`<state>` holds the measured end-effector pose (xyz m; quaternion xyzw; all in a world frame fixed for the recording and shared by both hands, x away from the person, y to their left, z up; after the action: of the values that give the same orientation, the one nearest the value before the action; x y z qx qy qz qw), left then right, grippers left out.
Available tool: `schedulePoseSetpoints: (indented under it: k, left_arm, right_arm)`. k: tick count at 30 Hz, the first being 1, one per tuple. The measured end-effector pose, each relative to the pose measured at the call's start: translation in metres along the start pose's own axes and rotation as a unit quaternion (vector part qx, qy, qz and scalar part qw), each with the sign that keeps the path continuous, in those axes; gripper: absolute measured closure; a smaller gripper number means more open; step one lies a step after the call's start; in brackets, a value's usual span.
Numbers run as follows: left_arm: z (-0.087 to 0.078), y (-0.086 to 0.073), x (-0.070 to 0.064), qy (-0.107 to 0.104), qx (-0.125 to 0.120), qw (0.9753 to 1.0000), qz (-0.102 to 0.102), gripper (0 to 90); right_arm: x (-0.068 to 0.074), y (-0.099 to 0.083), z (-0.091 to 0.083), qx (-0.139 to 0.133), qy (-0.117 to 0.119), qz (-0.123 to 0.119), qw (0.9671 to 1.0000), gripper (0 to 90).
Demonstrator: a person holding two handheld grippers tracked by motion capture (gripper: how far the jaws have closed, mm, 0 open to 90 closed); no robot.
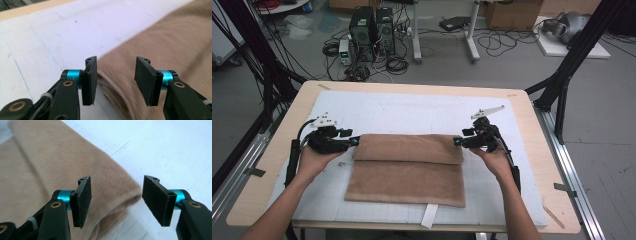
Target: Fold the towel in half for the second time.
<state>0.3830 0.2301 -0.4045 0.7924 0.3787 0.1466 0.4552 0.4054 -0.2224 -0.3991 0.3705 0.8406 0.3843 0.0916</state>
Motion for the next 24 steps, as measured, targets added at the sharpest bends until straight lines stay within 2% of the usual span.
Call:
schedulePoseSetpoints:
  k: [2,3,5,8,10,11,12,14,15,18,24]
  left_arm:
    - [0.01,0.005,0.003,0.007,0.007,1.0,0.001,51.3]
    - [0.018,0.006,0.005,0.005,0.013,0.9999,-0.005,50.6]
    - [0.029,0.006,0.007,0.01,0.033,0.9994,-0.003,49.3]
    - [0.045,-0.001,0.011,0.005,0.07,0.9974,-0.015,48.4]
    - [0.052,-0.007,0.014,-0.004,0.098,0.9948,-0.027,48.4]
    - [0.053,-0.009,0.014,-0.008,0.099,0.9944,-0.036,48.4]
    - [0.053,-0.01,0.015,-0.022,0.097,0.9939,-0.047,49.9]
    - [0.052,-0.009,0.015,-0.029,0.1,0.9934,-0.048,60.9]
    - [0.051,-0.008,0.012,-0.034,0.102,0.9935,-0.039,67.5]
    - [0.047,-0.006,0.008,-0.03,0.103,0.9942,-0.014,82.0]
    - [0.026,0.004,0.002,-0.02,0.063,0.9978,0.003,85.0]
  right_arm:
    - [-0.003,0.001,0.01,0.0,0.002,0.001,1.0,39.0]
    - [-0.004,0.001,0.013,0.004,0.001,0.004,1.0,37.7]
    - [-0.008,-0.002,0.024,0.019,0.004,0.01,0.9998,37.5]
    - [-0.01,-0.007,0.034,0.041,0.016,0.023,0.9988,39.8]
    - [-0.011,-0.009,0.037,0.05,0.028,0.026,0.998,47.7]
    - [-0.011,-0.009,0.036,0.052,0.033,0.026,0.9977,55.5]
    - [-0.009,-0.009,0.036,0.053,0.038,0.022,0.9976,61.7]
    - [-0.003,-0.008,0.035,0.058,0.045,0.005,0.9973,71.7]
    - [-0.002,-0.008,0.036,0.058,0.044,-0.001,0.9973,75.4]
    - [0.004,-0.006,0.033,0.061,0.042,-0.016,0.9972,79.4]
    - [0.01,-0.002,0.016,0.034,0.046,-0.026,0.9981,81.8]
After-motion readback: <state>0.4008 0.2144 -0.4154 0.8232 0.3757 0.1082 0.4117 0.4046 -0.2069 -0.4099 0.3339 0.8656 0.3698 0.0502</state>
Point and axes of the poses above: each handheld gripper's, and its own axes: z roughly forward along the jaws, y roughly out of its top, x roughly to its left, the point moved 2 cm from there along z, roughly forward along the jaws, and after that the axes turned 2 degrees about -y, right-handed, at the moved point
